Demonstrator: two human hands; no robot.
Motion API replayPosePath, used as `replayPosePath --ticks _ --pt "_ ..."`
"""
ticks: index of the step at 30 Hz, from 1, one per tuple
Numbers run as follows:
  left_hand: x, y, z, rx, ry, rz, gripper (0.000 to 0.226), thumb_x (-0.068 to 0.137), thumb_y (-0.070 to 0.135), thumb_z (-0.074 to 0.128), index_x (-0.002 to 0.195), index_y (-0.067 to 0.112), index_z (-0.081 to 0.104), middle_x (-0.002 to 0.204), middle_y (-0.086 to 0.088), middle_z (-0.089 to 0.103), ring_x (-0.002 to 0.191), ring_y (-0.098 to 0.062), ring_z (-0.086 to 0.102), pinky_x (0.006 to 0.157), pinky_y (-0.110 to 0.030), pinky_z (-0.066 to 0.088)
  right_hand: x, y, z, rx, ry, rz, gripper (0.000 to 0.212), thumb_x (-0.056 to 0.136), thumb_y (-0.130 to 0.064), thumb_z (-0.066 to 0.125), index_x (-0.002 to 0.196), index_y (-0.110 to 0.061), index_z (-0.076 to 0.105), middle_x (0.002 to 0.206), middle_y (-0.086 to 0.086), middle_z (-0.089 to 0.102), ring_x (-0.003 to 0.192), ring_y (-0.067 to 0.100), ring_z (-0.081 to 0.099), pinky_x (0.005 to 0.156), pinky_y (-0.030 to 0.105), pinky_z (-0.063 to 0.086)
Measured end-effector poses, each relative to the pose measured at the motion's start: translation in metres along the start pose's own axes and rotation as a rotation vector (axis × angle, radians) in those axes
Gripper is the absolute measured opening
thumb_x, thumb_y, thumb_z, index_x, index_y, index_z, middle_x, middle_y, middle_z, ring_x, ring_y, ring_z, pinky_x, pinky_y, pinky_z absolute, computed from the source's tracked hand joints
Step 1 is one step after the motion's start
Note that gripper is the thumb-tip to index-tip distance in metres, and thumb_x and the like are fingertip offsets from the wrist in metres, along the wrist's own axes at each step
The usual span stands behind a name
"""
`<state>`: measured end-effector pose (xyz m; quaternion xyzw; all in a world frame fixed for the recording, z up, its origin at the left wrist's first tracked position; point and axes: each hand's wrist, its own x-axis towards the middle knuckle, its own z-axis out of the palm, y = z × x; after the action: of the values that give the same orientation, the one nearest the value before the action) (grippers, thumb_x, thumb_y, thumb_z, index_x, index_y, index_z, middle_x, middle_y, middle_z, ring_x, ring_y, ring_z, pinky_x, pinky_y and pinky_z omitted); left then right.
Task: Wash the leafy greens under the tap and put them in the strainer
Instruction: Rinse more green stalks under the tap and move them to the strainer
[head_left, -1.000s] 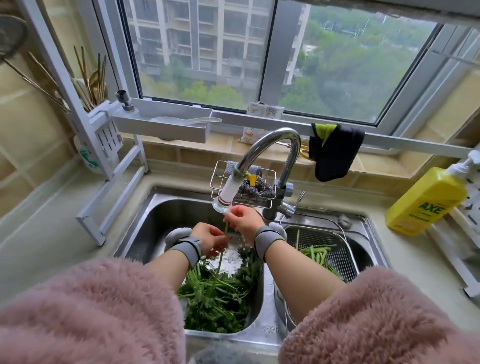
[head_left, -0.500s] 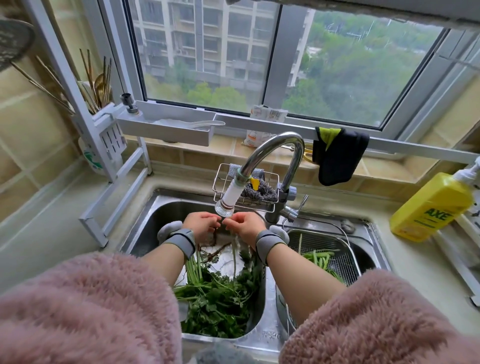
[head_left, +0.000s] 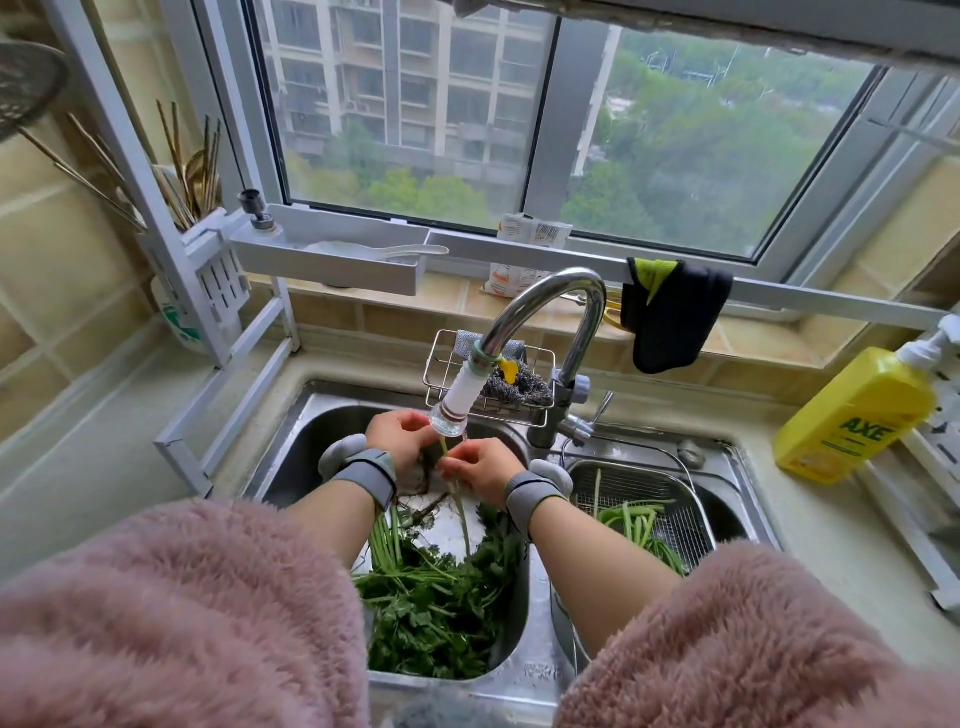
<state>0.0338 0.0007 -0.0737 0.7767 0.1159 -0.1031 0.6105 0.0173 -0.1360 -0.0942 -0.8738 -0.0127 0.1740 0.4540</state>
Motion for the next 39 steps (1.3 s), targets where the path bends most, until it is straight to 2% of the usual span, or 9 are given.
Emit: replayPosePath --ticks 3,6,11,15,22,25,28,33,39 --pt "0.002 0.001 -0.002 -0.041 0.055 0.022 0.003 0.084 0.011 0.066 0.085 0.01 0.065 0.078 -0.004 0.062 0.084 -0.021 0.056 0.087 -0.037 0.049 0.0 0.013 0.002 -0.029 0.003 0.048 0.019 0.09 -0.025 0.06 0.073 -0.02 0.067 0.065 -0.005 0.058 0.055 0.007 0.044 0.06 0.021 0.04" --pt "0.001 0.001 0.001 -0.026 0.004 0.023 0.015 0.085 0.006 0.064 0.099 0.003 0.065 0.084 -0.007 0.063 0.085 -0.02 0.056 0.084 -0.035 0.047 -0.002 0.013 -0.001 -0.022 0.039 0.04 0.028 0.091 -0.025 0.059 0.063 -0.029 0.057 0.059 -0.008 0.054 0.052 0.005 0.042 0.055 0.017 0.036" --pt "0.002 0.002 0.011 -0.007 -0.039 0.014 0.01 0.085 -0.001 0.061 0.092 0.004 0.067 0.072 -0.005 0.06 0.081 -0.019 0.051 0.076 -0.03 0.043 -0.005 0.011 -0.008 -0.014 0.04 0.031 0.019 0.091 -0.024 0.059 0.072 -0.024 0.063 0.057 -0.011 0.054 0.05 0.002 0.042 0.048 0.012 0.035" --pt "0.008 0.002 0.01 -0.069 0.021 0.009 0.011 0.085 0.01 0.066 0.094 0.003 0.067 0.071 -0.001 0.061 0.075 -0.018 0.053 0.076 -0.033 0.047 -0.007 0.024 -0.008 -0.084 -0.019 0.068 0.019 0.09 -0.023 0.06 0.098 -0.008 0.069 0.074 -0.001 0.061 0.062 0.007 0.05 0.065 0.021 0.045" --pt "0.007 -0.001 0.009 -0.176 -0.017 0.004 0.009 0.081 0.008 0.07 0.078 0.01 0.061 0.075 -0.006 0.064 0.074 -0.021 0.058 0.07 -0.029 0.049 -0.004 0.012 -0.01 0.061 0.099 0.017 0.019 0.093 -0.027 0.055 0.078 -0.021 0.066 0.068 -0.005 0.061 0.043 -0.003 0.047 0.045 0.01 0.036" --pt "0.009 0.007 0.007 -0.215 0.015 0.001 0.013 0.081 0.005 0.07 0.091 0.006 0.061 0.076 -0.008 0.062 0.068 -0.019 0.056 0.063 -0.024 0.051 -0.001 0.007 -0.011 0.093 0.118 -0.02 0.019 0.093 -0.023 0.055 0.089 -0.011 0.07 0.073 -0.002 0.064 0.045 -0.006 0.049 0.049 0.008 0.038" --pt "0.015 0.01 -0.004 -0.293 0.047 -0.018 0.006 0.084 0.003 0.065 0.088 0.006 0.061 0.084 -0.013 0.064 0.076 -0.025 0.059 0.078 -0.036 0.053 0.0 0.016 -0.009 0.012 0.08 0.024 0.02 0.092 -0.021 0.057 0.097 -0.005 0.07 0.071 -0.004 0.062 0.044 -0.005 0.048 0.049 0.007 0.037" --pt "0.016 0.015 -0.016 -0.432 0.129 0.008 0.014 0.09 0.001 0.056 0.08 0.01 0.054 0.078 -0.007 0.061 0.054 -0.009 0.062 0.053 -0.017 0.053 0.004 0.03 -0.007 -0.052 0.042 0.074 0.021 0.093 -0.021 0.057 0.099 -0.005 0.069 0.08 0.002 0.064 0.054 0.002 0.047 0.056 0.014 0.039" --pt "0.008 0.008 0.0 -0.277 -0.047 -0.028 0.003 0.089 0.009 0.06 0.092 0.007 0.061 0.077 -0.004 0.061 0.07 -0.015 0.056 0.067 -0.026 0.048 0.008 0.009 -0.005 0.016 0.076 -0.013 0.022 0.093 -0.021 0.056 0.096 -0.003 0.07 0.063 -0.01 0.057 0.037 -0.01 0.045 0.044 0.004 0.033"
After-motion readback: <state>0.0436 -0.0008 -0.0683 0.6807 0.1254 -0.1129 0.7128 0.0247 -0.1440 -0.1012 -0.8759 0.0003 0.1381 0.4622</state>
